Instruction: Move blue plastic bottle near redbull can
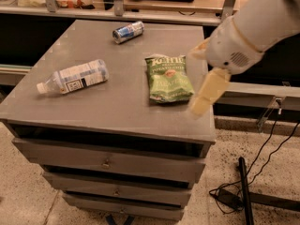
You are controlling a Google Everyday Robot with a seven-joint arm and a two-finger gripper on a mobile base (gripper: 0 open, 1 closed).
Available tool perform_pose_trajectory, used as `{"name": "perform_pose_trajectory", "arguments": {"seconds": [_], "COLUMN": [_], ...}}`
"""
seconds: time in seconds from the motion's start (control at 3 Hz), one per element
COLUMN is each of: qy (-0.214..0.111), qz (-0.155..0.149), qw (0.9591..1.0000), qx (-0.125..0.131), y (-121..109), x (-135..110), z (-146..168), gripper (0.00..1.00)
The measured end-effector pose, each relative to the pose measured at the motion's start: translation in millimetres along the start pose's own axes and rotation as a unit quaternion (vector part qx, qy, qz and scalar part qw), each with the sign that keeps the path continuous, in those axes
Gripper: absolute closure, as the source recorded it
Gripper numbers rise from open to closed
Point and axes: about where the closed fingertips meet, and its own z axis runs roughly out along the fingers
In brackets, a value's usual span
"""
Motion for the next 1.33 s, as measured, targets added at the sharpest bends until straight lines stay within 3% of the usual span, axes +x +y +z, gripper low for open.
{"name": "perform_pose_trajectory", "arguments": {"seconds": [0.33, 1.0, 1.33], "qy": [-0.026, -0.010, -0.048], "qz": [0.002, 0.018, 0.009], "qw": [0.9996, 0.9998, 0.9988], "qx": [-0.011, 0.008, -0.007], "y": [-2, -1, -8], "x": [-16, -16, -32], "z": [18, 22, 52], "gripper": [0.00, 0.00, 0.00]}}
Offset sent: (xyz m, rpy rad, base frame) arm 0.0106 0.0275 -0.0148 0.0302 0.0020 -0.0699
